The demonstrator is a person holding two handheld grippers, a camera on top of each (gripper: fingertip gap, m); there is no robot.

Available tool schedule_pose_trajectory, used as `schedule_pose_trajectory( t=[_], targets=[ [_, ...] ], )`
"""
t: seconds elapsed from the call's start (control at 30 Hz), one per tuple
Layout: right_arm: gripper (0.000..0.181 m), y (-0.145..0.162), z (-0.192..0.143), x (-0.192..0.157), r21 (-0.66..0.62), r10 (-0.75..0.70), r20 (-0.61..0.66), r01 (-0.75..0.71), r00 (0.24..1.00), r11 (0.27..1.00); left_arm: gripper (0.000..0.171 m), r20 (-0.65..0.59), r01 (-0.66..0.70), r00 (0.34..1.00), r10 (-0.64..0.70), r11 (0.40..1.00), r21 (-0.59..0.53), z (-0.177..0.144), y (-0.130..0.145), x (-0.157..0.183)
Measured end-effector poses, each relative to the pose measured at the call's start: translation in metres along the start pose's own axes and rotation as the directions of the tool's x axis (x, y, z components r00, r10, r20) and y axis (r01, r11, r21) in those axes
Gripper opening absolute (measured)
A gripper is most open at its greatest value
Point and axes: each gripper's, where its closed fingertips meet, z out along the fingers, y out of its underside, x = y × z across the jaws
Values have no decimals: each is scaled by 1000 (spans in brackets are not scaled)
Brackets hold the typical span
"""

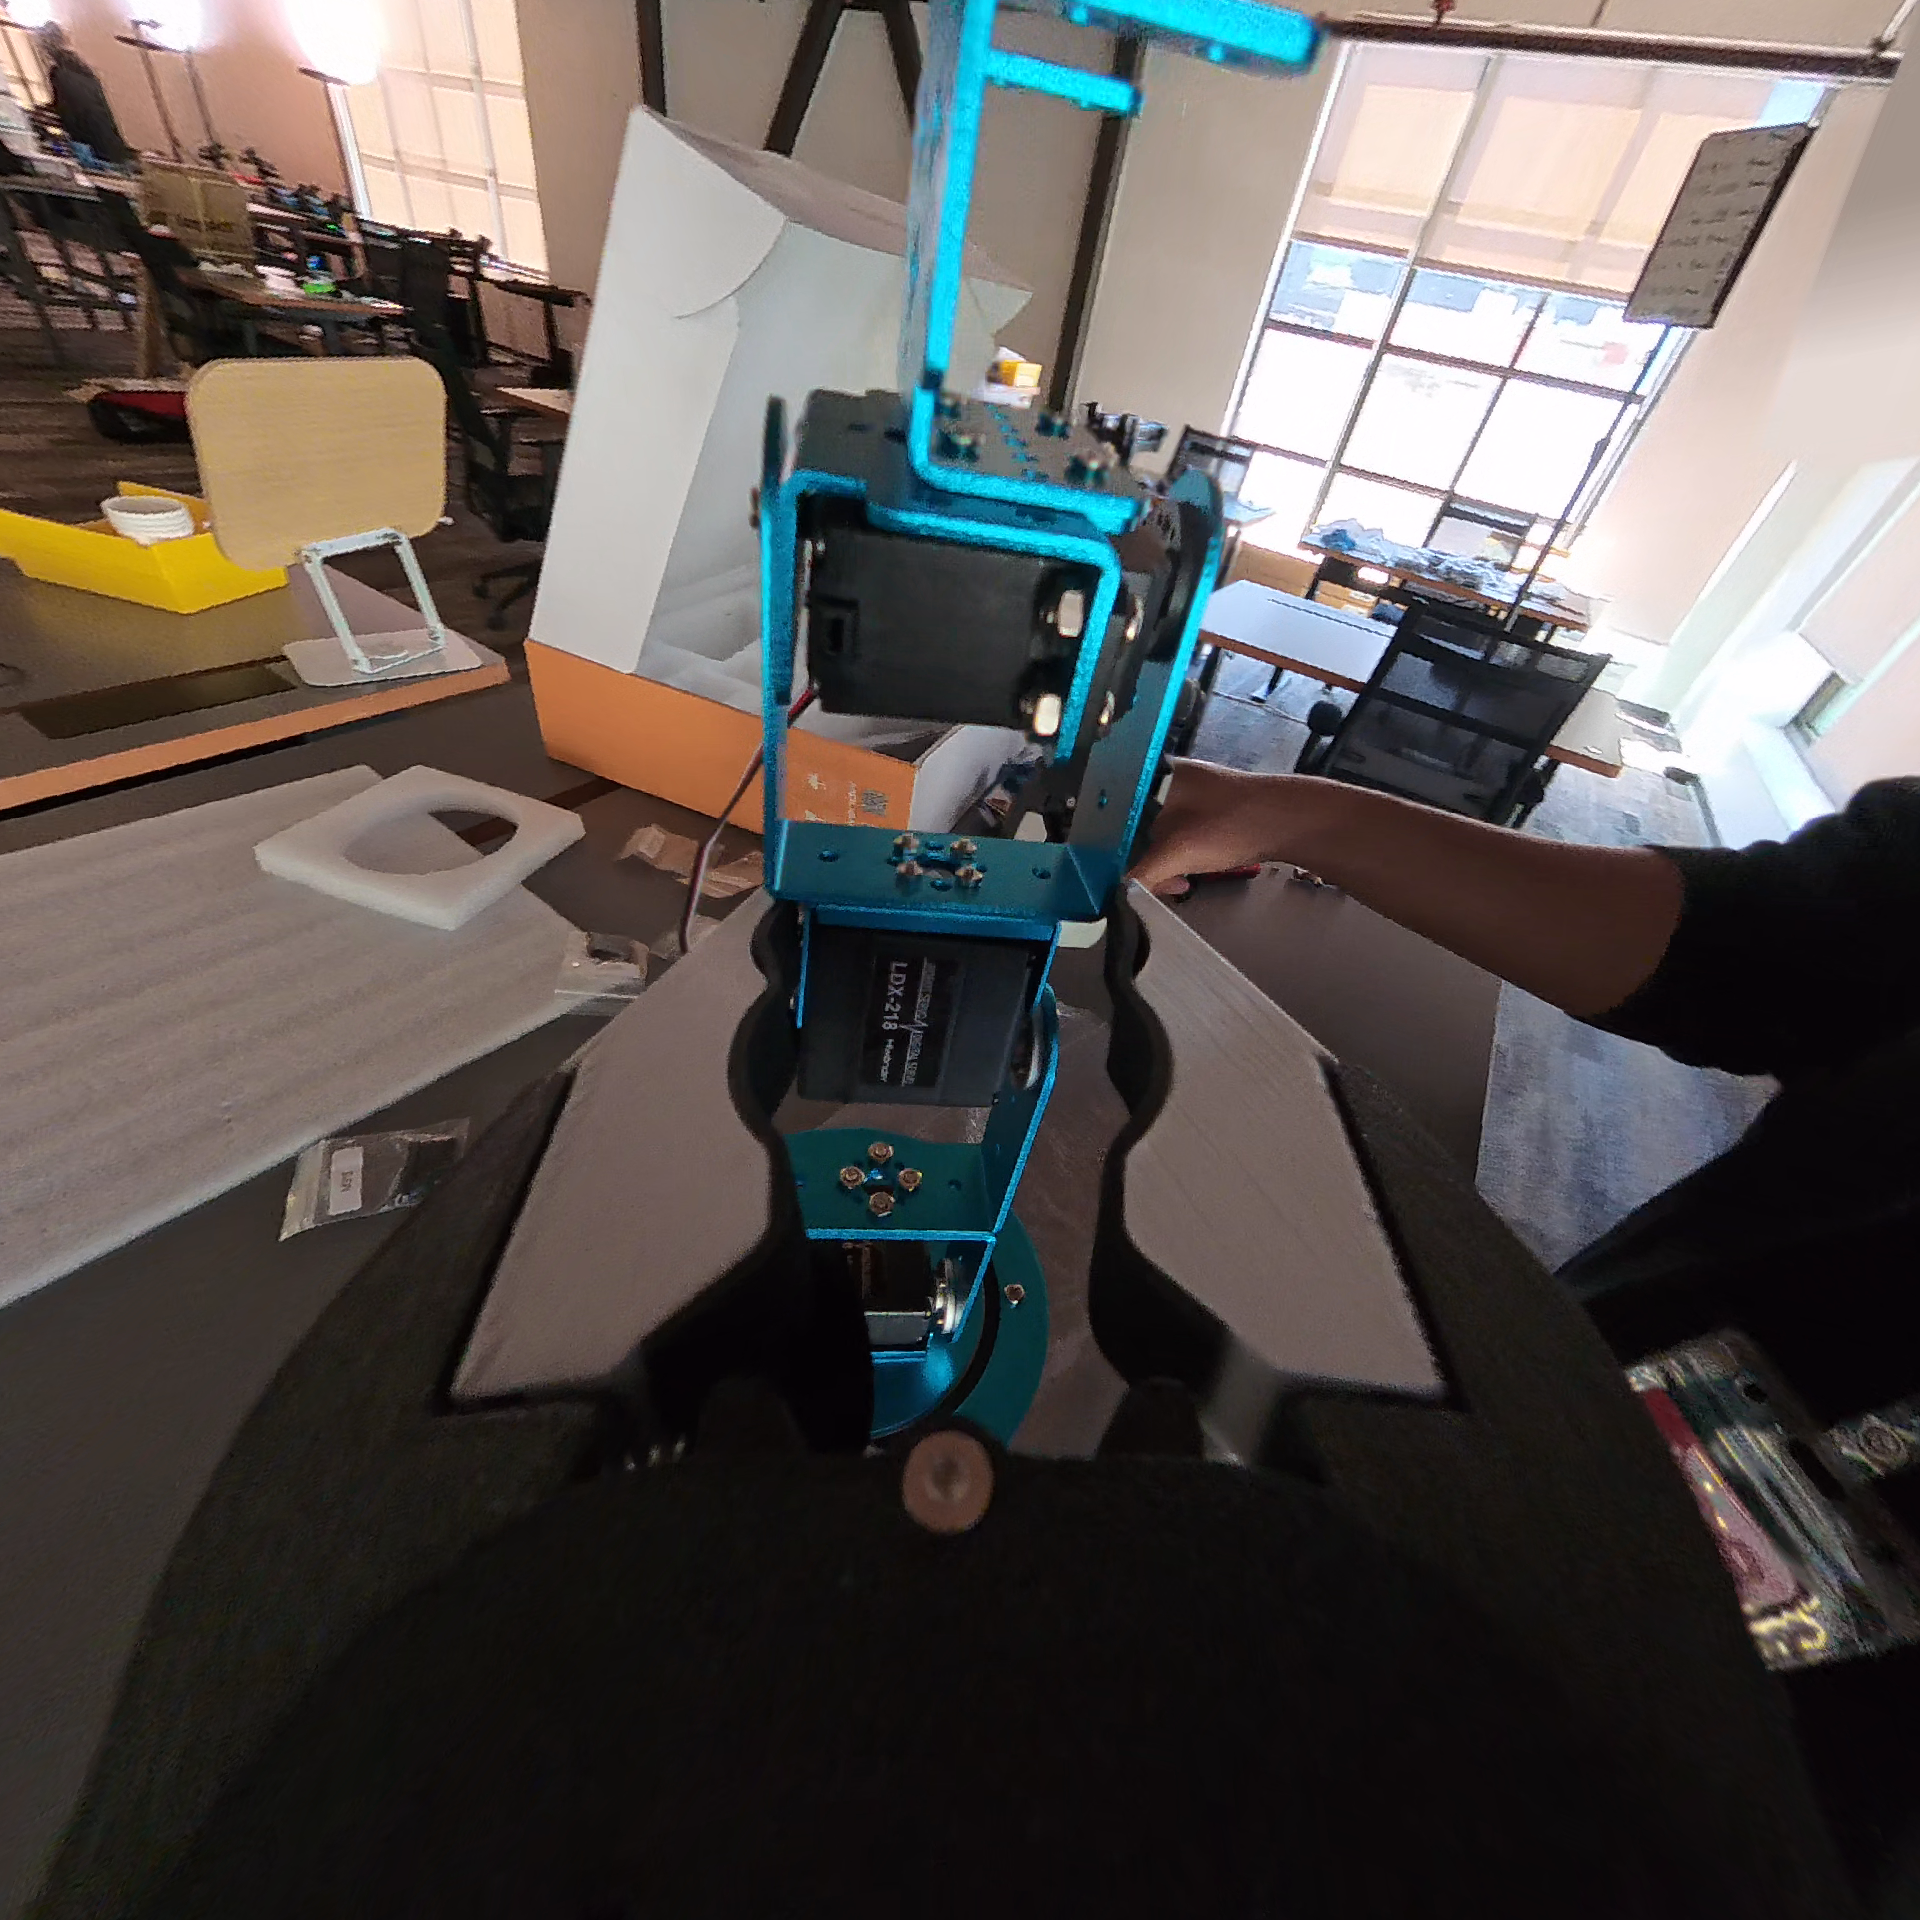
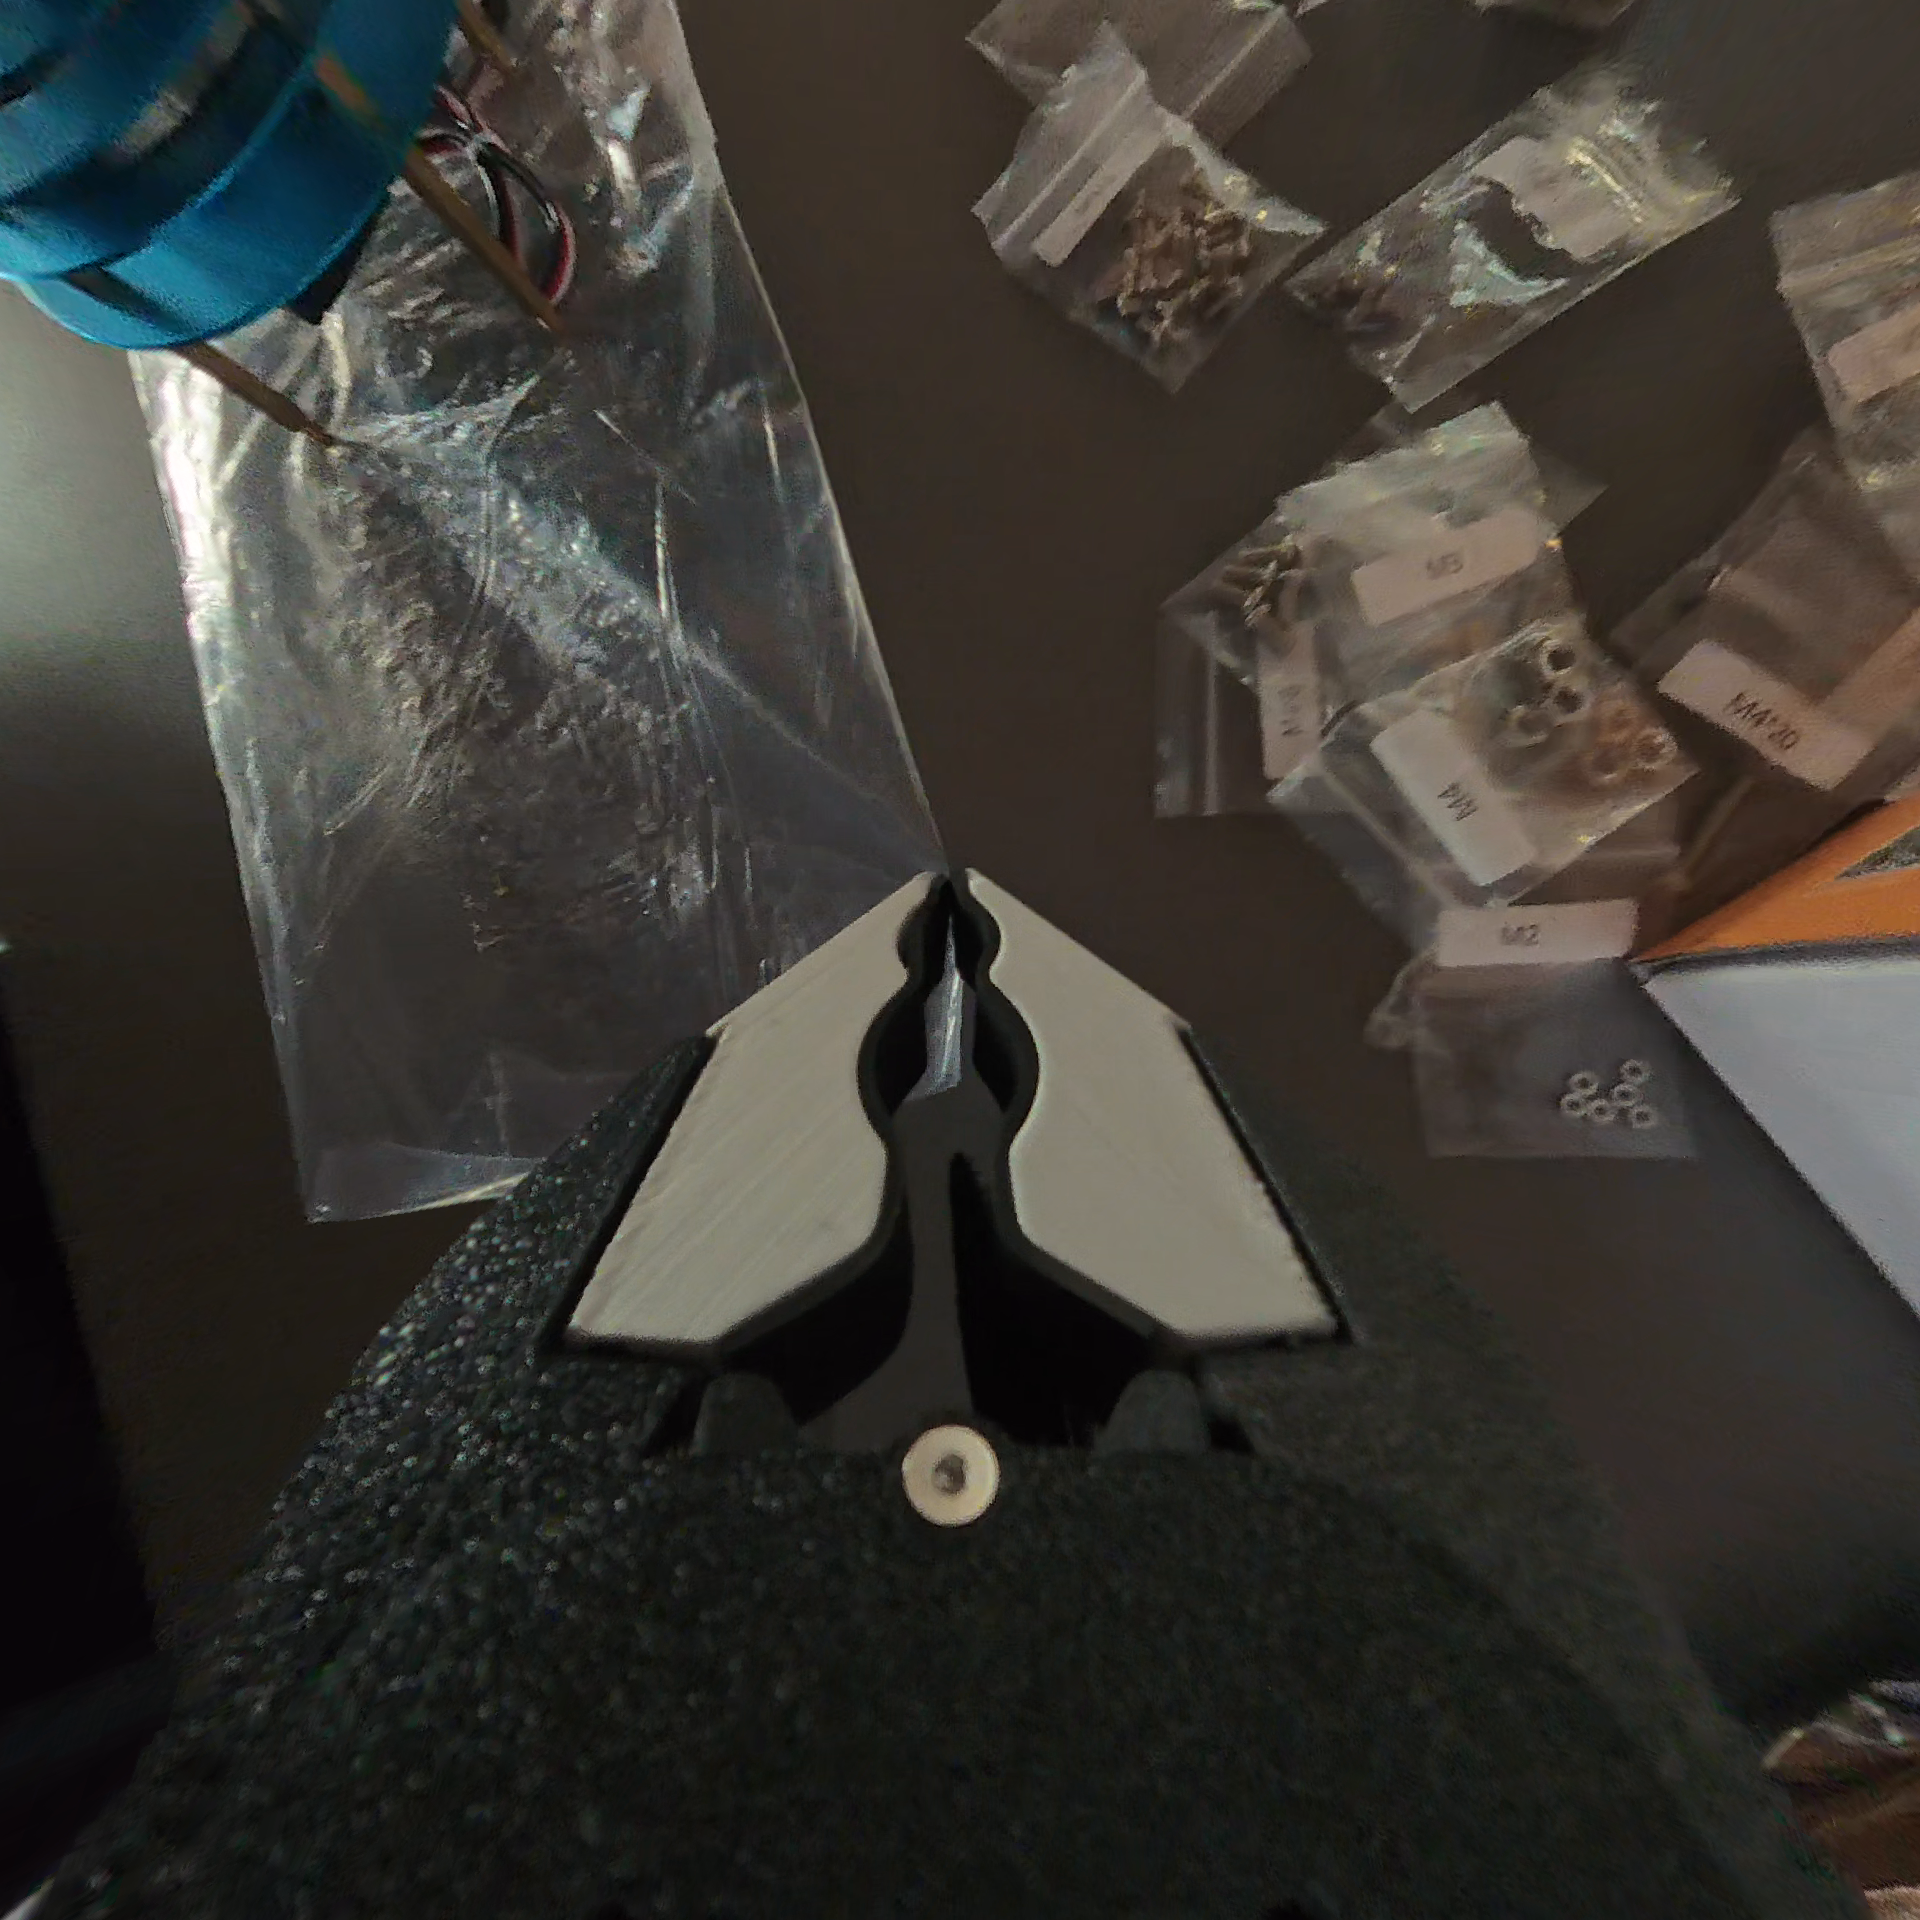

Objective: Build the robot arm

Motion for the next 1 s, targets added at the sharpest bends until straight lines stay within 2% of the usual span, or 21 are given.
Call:
schedule_pose_trajectory(
  t=[0.17,0.27,0.33,0.4,0.5,0.6,0.7,0.8,0.87,0.97,1.0],
  targets=[
    [0,-2,10,12,-43,-24,-30,23,999,999,59,62,11,998,-13,1000,26,1,0,1],
    [2,-4,10,13,-16,-23,-47,23,999,1000,60,74,26,997,-29,999,42,1,-1,1],
    [15,-9,4,14,44,-10,-73,13,997,999,62,78,56,995,-61,996,63,0,-2,1],
    [24,-13,-9,13,123,28,-105,-15,994,992,75,94,98,990,-106,992,81,-5,-3,0],
    [24,-32,-41,-3,360,68,-141,-13,988,933,77,177,109,977,-123,990,85,-27,6,2],
    [32,-51,-72,-41,590,116,-91,-40,989,806,73,309,99,943,-127,989,107,-68,23,13],
    [35,-58,-82,-85,681,116,-93,-21,989,732,66,461,158,862,-212,975,154,-122,46,18],
    [42,-64,-66,-135,687,101,-116,6,988,726,62,571,183,780,-257,966,185,-175,70,30],
    [46,-74,-50,-174,696,75,-120,30,990,718,61,611,226,743,-275,961,159,-205,90,45],
    [36,-88,-9,-234,672,49,-85,21,995,740,60,676,265,688,-264,959,104,-250,124,68],
    [40,-94,9,-252,654,60,-60,-6,996,756,60,698,286,665,-264,954,88,-264,135,75]
  ],
)
